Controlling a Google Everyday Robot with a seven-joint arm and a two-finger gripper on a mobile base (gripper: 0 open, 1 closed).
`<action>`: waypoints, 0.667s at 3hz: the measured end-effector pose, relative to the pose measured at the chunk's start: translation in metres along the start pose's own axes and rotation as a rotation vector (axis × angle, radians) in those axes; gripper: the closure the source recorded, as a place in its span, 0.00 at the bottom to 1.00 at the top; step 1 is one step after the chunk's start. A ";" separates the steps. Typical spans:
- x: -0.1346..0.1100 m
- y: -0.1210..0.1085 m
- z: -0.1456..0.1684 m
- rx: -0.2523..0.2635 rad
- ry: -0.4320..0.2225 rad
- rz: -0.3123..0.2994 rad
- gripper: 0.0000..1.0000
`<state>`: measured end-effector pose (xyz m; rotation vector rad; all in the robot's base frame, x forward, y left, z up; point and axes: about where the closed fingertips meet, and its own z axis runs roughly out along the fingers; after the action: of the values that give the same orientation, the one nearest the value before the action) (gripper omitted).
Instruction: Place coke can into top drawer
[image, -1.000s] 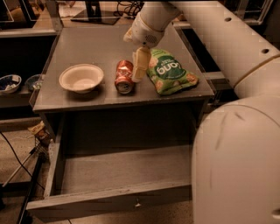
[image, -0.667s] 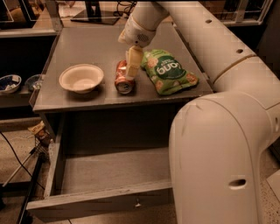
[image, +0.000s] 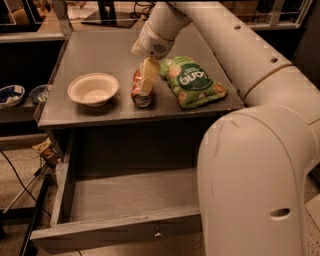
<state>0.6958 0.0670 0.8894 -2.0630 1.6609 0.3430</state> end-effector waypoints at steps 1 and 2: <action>-0.005 0.005 0.024 -0.026 -0.034 0.011 0.00; -0.001 0.005 0.025 -0.027 -0.022 0.021 0.00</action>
Offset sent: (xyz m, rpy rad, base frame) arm -0.0113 0.0127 -0.0148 0.0353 0.0504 0.0302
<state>0.6934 0.0797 0.8671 -2.0548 1.6746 0.3955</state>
